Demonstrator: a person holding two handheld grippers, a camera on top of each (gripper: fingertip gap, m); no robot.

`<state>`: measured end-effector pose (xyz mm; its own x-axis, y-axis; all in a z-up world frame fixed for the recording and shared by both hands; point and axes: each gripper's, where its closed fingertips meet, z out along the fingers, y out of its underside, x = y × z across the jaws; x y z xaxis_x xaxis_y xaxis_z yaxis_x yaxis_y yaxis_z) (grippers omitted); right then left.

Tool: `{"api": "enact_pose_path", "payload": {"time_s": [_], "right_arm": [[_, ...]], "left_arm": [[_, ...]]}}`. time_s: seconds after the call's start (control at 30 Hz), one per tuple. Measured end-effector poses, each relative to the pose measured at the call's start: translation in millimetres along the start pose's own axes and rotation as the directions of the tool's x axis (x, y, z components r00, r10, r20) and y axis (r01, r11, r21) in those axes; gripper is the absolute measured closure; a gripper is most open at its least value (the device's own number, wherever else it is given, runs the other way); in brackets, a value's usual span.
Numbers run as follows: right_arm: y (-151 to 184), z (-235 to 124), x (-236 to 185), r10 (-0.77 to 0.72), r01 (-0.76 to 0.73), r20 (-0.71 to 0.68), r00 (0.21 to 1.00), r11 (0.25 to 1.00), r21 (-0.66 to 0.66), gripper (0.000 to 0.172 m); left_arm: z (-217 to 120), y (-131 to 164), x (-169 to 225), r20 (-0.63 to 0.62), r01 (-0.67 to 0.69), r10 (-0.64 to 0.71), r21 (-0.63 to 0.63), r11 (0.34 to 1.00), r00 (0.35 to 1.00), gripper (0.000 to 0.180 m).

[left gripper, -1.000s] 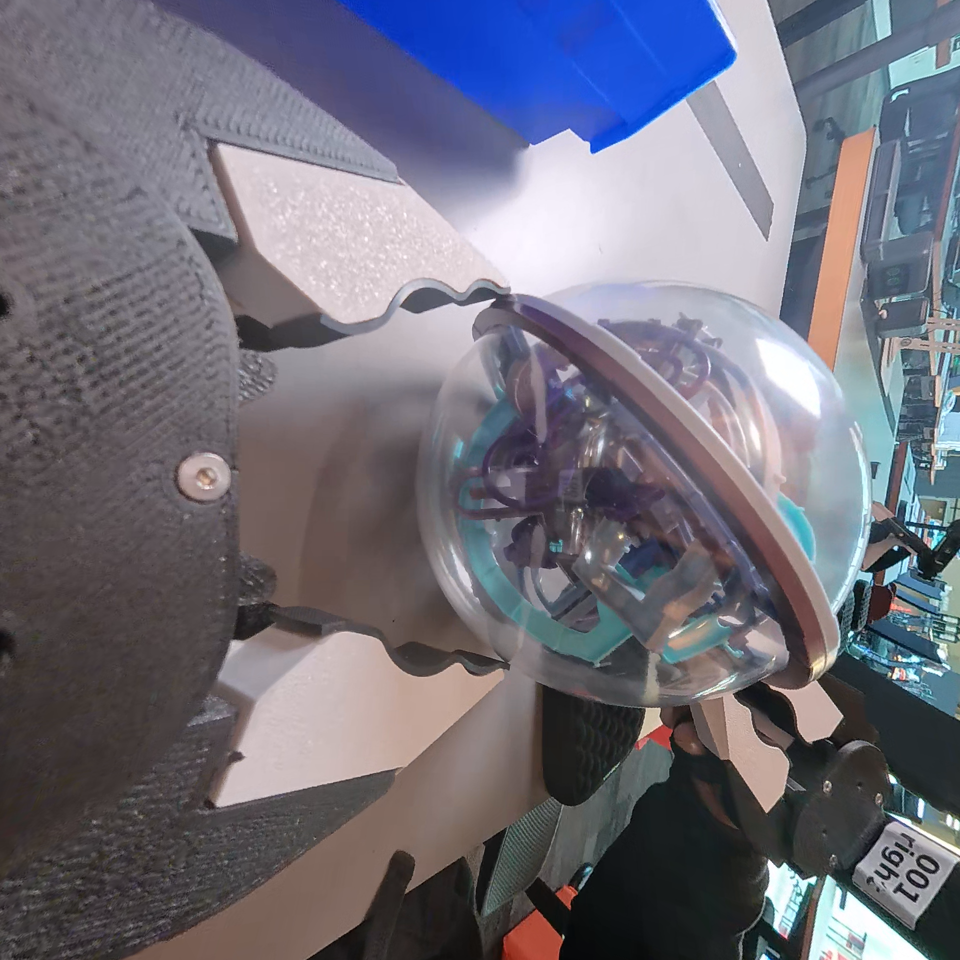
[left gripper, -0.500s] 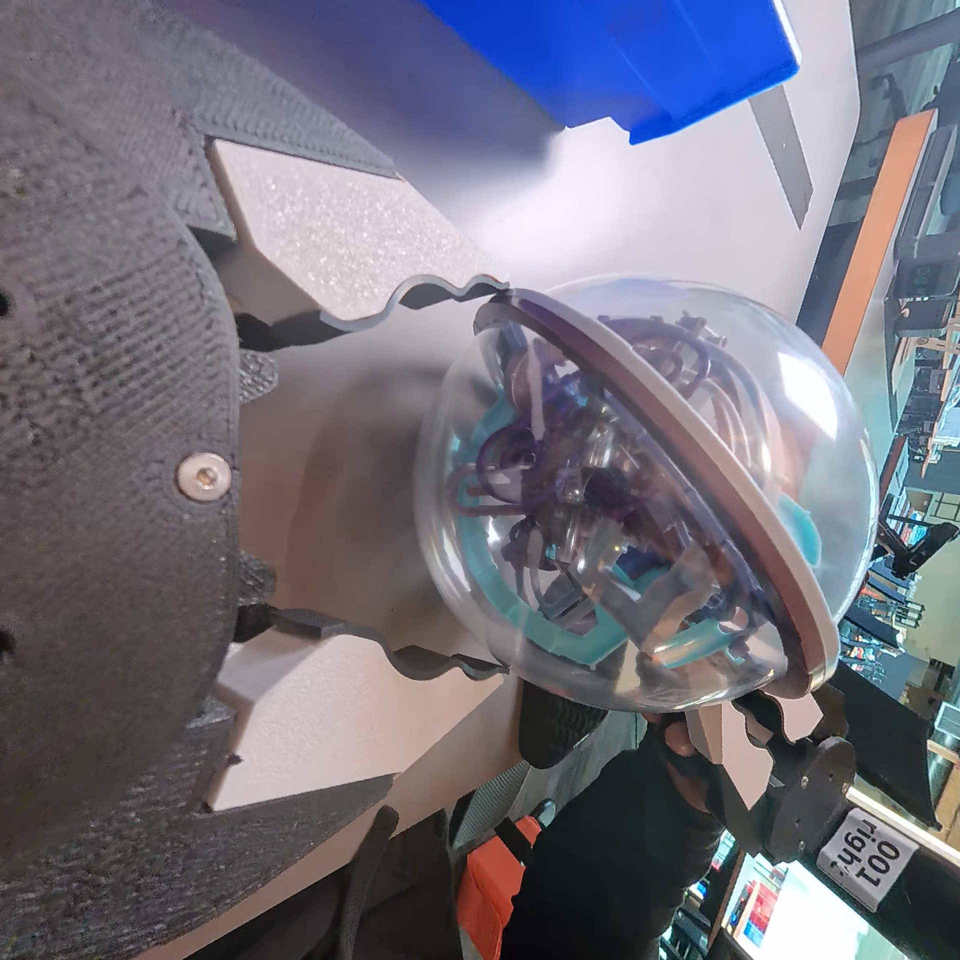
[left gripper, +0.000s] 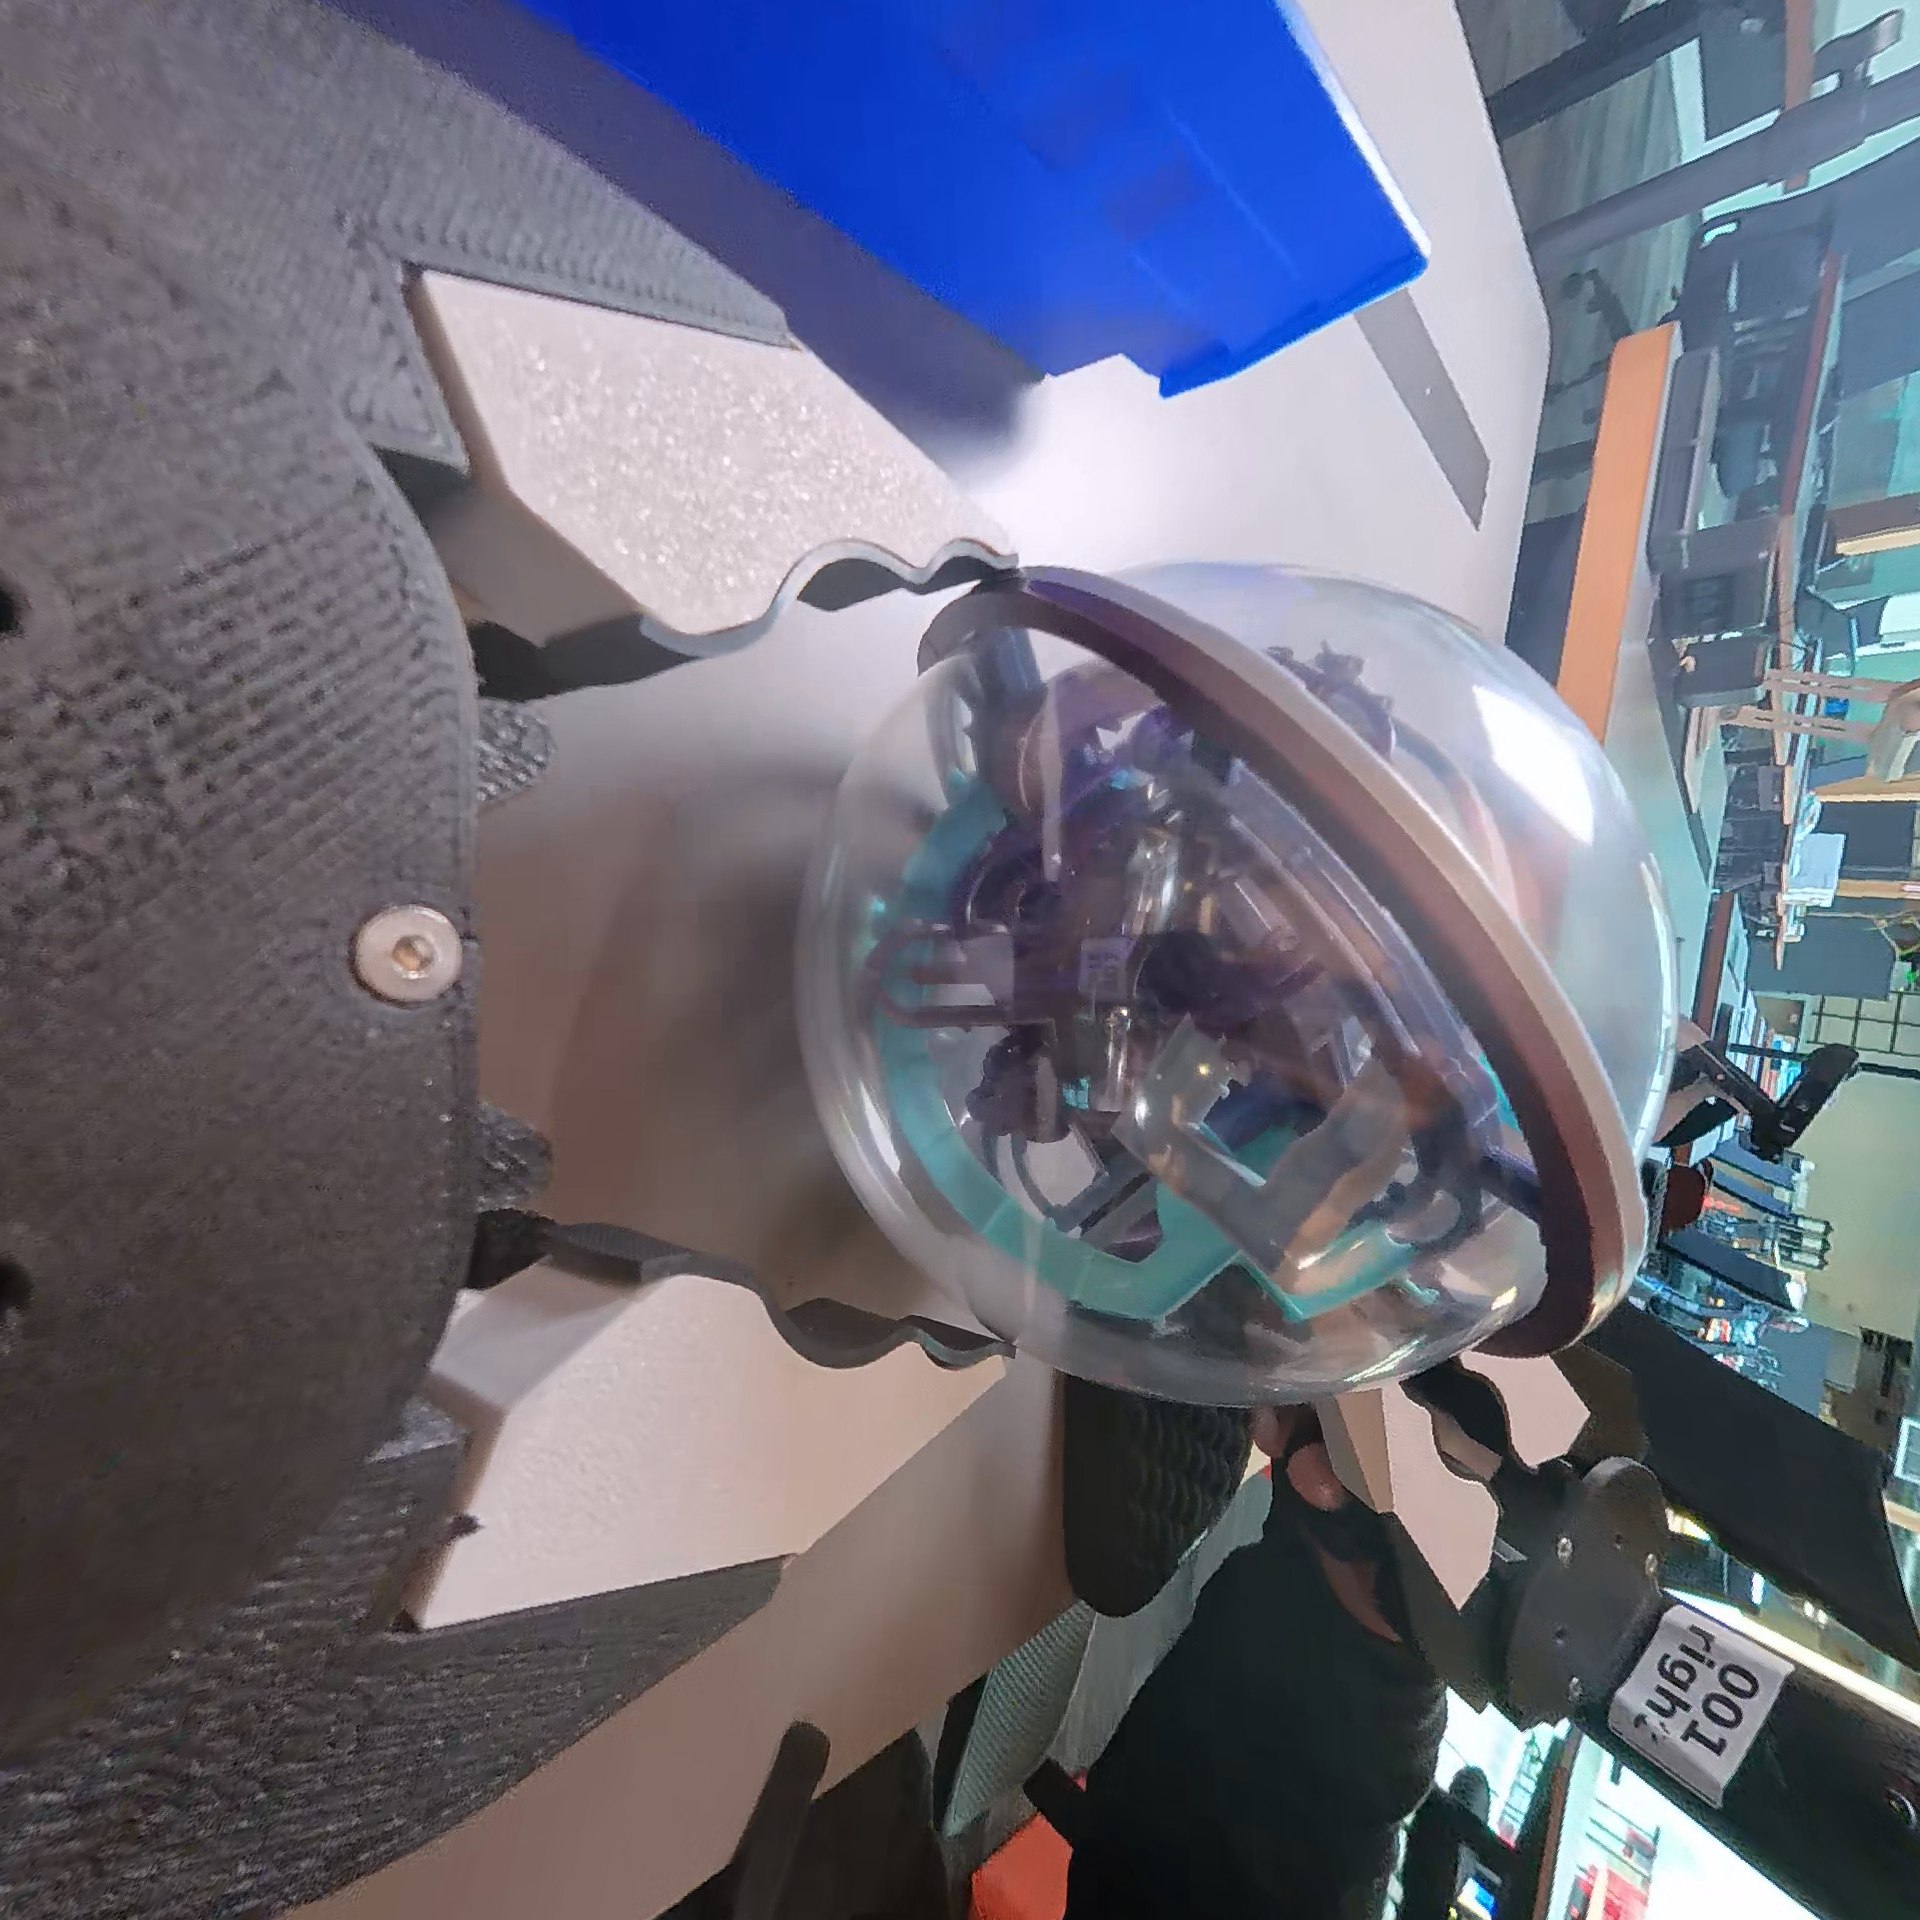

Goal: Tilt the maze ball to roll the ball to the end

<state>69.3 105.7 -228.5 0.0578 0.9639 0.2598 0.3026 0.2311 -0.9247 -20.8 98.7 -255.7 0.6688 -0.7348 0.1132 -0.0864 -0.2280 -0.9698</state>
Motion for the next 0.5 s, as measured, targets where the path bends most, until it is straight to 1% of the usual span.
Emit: {"api": "enact_pose_path", "payload": {"time_s": [0.2, 0.5], "right_arm": [[7.6, 1.1, -1.6, -0.005, 0.004, -0.009, 1.0, 1.0, -0.016, 0.166], [5.3, 2.7, 2.6, 0.045, -0.045, -0.021, 0.999, 0.999, 0.0, 0.166]], "left_arm": [[-1.3, -3.8, -0.2, 0.023, -0.067, 0.067, 0.021, 0.998, 0.998, 0.045], [-1.5, -5.5, -2.2, 0.028, -0.031, 0.03, 0.031, 0.999, 0.999, 0.044]]}}
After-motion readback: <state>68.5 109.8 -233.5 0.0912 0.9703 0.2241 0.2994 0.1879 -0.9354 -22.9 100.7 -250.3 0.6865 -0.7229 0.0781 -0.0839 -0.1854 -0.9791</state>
